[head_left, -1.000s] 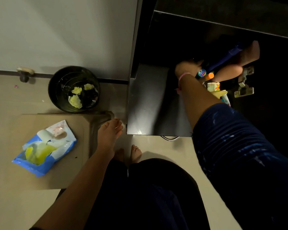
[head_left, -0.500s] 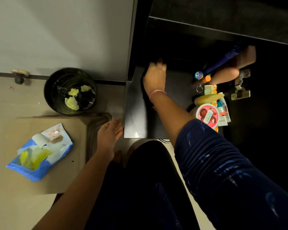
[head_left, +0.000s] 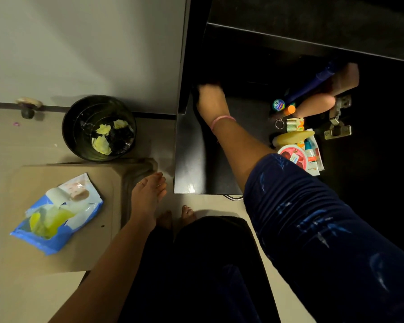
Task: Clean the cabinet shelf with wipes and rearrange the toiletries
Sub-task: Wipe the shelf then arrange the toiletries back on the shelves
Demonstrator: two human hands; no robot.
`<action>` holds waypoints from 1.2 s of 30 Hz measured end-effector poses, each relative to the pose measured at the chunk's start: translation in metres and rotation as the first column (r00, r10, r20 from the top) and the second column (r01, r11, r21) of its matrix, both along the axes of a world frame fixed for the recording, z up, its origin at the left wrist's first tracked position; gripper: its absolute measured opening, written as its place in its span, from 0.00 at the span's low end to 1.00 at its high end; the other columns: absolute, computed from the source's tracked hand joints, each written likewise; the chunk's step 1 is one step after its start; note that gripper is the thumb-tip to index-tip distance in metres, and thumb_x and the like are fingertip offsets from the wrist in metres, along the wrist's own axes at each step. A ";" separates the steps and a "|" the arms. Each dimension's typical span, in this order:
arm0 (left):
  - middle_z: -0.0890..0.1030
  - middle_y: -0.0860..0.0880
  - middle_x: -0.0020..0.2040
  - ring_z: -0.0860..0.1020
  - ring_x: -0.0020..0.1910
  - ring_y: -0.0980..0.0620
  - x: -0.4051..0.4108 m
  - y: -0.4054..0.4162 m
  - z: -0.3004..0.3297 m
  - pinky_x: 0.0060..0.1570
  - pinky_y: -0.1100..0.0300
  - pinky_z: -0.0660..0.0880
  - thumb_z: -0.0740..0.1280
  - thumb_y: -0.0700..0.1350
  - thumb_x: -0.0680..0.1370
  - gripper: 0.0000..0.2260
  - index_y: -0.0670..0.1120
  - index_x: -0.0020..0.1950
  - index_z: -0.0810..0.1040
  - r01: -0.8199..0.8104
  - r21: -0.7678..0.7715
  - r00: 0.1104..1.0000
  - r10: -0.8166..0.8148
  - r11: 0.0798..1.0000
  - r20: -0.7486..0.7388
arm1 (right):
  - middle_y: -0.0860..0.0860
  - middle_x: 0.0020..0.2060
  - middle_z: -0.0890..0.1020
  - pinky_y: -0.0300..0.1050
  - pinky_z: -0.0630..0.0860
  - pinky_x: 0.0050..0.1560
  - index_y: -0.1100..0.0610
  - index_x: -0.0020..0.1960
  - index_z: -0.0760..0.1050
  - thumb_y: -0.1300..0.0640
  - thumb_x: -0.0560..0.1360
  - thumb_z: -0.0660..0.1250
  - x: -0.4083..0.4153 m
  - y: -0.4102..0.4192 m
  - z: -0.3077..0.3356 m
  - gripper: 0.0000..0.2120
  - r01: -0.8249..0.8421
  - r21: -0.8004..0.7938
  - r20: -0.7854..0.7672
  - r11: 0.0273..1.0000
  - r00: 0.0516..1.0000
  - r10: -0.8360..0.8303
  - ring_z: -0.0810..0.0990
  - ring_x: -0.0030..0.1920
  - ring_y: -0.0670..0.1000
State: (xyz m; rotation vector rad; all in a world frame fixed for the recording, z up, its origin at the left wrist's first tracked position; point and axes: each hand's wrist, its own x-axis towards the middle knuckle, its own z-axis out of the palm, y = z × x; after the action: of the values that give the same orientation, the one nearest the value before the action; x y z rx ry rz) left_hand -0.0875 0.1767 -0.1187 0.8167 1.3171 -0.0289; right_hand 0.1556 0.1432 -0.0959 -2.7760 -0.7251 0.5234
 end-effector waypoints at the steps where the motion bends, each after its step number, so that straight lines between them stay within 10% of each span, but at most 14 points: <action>1: 0.80 0.49 0.46 0.79 0.46 0.54 0.001 -0.001 0.002 0.50 0.61 0.76 0.64 0.45 0.78 0.03 0.47 0.48 0.77 0.000 -0.005 1.000 0.000 1.000 0.004 | 0.61 0.61 0.76 0.44 0.70 0.59 0.63 0.66 0.71 0.71 0.76 0.53 -0.003 -0.002 -0.003 0.21 0.008 0.060 0.010 0.998 1.000 -0.008 0.74 0.62 0.59; 9: 0.79 0.49 0.43 0.78 0.42 0.55 0.007 -0.003 0.009 0.47 0.63 0.74 0.62 0.43 0.79 0.06 0.47 0.45 0.76 -0.049 -0.040 0.998 0.050 0.998 0.043 | 0.57 0.52 0.82 0.34 0.70 0.55 0.63 0.57 0.79 0.80 0.66 0.61 -0.066 -0.029 -0.032 0.25 0.014 0.411 0.169 0.911 0.981 -0.091 0.78 0.52 0.59; 16: 0.79 0.48 0.43 0.78 0.44 0.54 0.003 -0.007 0.008 0.43 0.63 0.74 0.62 0.43 0.79 0.05 0.46 0.46 0.76 -0.048 -0.052 0.998 0.050 0.997 0.040 | 0.50 0.65 0.72 0.18 0.58 0.60 0.54 0.68 0.71 0.69 0.78 0.57 -0.121 -0.034 -0.029 0.21 -0.068 0.233 -0.001 0.970 0.998 0.070 0.70 0.63 0.42; 23: 0.79 0.48 0.47 0.78 0.45 0.54 -0.017 0.003 0.007 0.49 0.62 0.75 0.60 0.44 0.80 0.08 0.44 0.55 0.76 -0.011 -0.019 1.000 0.012 1.000 0.017 | 0.57 0.61 0.78 0.39 0.63 0.68 0.61 0.59 0.79 0.75 0.70 0.64 -0.158 -0.051 -0.030 0.20 -0.130 0.336 -0.082 0.933 0.983 0.167 0.73 0.64 0.56; 28: 0.79 0.47 0.47 0.78 0.47 0.53 -0.027 0.006 0.011 0.53 0.61 0.73 0.60 0.44 0.80 0.08 0.44 0.53 0.76 -0.018 -0.032 1.000 0.019 0.999 0.010 | 0.54 0.53 0.83 0.31 0.70 0.60 0.61 0.50 0.83 0.71 0.74 0.63 -0.177 -0.082 0.005 0.13 -0.099 0.555 -0.246 0.826 0.929 0.277 0.79 0.55 0.50; 36: 0.79 0.48 0.47 0.78 0.46 0.54 -0.028 -0.005 0.015 0.55 0.57 0.73 0.60 0.43 0.80 0.08 0.43 0.56 0.75 -0.029 -0.049 0.999 0.030 0.998 0.027 | 0.58 0.56 0.77 0.31 0.66 0.61 0.61 0.59 0.78 0.72 0.73 0.60 -0.045 -0.099 0.021 0.18 0.475 0.528 -0.038 0.704 0.841 -0.539 0.77 0.56 0.52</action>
State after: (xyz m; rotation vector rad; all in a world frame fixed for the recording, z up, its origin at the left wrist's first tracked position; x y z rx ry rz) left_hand -0.1155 0.1717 -0.1033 0.7535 1.2969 -0.0261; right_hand 0.1103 0.0445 -0.0746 -2.3352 -0.0557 0.0270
